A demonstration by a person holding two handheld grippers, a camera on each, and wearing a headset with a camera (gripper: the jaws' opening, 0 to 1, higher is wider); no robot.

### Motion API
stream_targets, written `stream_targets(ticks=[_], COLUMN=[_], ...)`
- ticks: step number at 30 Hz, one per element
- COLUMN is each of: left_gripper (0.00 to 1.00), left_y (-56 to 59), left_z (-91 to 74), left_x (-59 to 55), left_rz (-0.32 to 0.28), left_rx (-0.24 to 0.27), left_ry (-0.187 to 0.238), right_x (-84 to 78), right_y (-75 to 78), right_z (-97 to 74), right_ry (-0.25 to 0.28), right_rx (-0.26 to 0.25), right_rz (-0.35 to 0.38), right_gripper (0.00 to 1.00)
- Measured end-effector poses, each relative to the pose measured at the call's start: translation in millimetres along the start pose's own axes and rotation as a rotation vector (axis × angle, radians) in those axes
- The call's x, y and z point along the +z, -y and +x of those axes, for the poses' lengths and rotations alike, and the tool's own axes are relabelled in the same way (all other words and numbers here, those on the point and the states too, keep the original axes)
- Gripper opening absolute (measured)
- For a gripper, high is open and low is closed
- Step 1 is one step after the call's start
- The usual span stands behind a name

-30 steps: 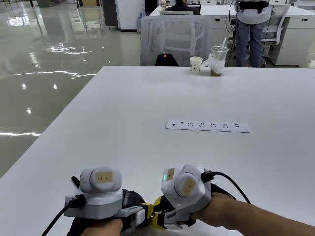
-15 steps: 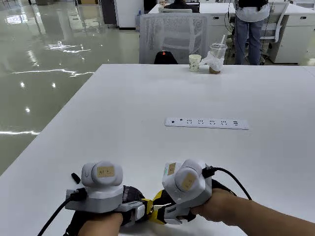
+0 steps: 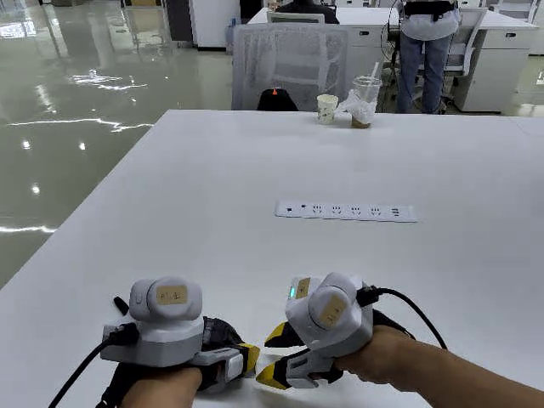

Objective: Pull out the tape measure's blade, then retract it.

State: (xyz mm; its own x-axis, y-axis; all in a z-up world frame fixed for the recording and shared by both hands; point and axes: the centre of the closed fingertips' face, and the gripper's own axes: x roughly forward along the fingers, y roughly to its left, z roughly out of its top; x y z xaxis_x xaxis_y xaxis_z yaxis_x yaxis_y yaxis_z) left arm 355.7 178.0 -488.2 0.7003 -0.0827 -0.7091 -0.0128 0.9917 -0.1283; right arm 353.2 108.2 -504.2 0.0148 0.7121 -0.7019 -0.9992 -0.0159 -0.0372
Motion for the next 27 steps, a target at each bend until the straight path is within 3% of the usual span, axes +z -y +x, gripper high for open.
stream_targets(ticks=[27], left_gripper=[0.77], left_y=[14.1], left_z=[-27.0], left_x=[-10.9], left_rz=[0.113], left_rx=[-0.086], left_ry=[0.014], right_x=[-36.0], right_y=[-17.0], right_z=[-61.9], right_ry=[0.023], right_rx=[-0.143], right_rz=[0.131], right_gripper=[0.42])
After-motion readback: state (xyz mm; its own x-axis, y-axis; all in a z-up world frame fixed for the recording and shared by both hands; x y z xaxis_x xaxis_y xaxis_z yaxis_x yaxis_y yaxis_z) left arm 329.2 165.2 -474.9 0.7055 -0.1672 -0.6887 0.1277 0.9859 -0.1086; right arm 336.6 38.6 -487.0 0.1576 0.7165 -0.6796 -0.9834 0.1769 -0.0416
